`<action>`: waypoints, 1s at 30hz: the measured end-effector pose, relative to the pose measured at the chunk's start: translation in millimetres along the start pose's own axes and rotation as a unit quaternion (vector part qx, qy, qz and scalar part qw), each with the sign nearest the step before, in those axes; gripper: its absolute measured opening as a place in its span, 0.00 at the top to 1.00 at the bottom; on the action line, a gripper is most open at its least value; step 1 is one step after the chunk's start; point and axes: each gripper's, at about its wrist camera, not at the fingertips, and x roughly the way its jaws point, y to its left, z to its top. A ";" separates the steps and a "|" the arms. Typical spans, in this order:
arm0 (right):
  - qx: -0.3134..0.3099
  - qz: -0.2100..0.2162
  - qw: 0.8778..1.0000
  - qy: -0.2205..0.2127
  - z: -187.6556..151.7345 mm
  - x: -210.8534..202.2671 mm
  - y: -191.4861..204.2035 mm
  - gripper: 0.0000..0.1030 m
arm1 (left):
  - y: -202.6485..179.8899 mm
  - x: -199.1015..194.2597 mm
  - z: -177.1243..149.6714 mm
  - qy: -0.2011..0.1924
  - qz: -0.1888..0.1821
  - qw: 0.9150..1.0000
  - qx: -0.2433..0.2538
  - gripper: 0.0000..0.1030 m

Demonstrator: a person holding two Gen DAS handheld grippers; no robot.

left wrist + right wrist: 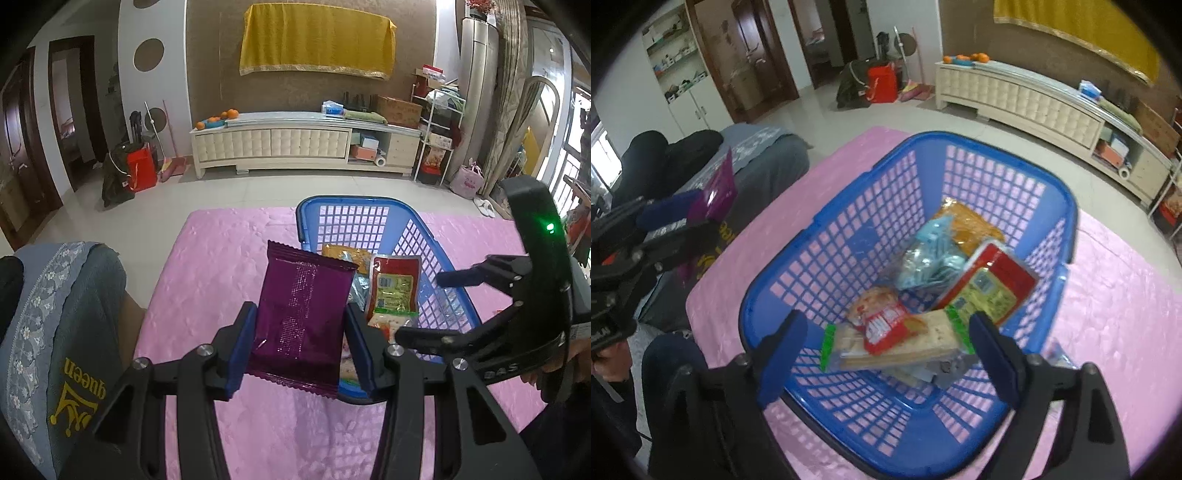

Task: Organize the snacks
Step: 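Open the right tool to drop the chip bag into the basket, then open the left tool to drop the purple packet into the basket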

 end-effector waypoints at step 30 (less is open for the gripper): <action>0.100 -0.117 0.985 -0.080 -65.5 -86.6 -83.0 0.00 | -103.3 49.0 2.4 0.052 -0.073 0.994 0.057 0.56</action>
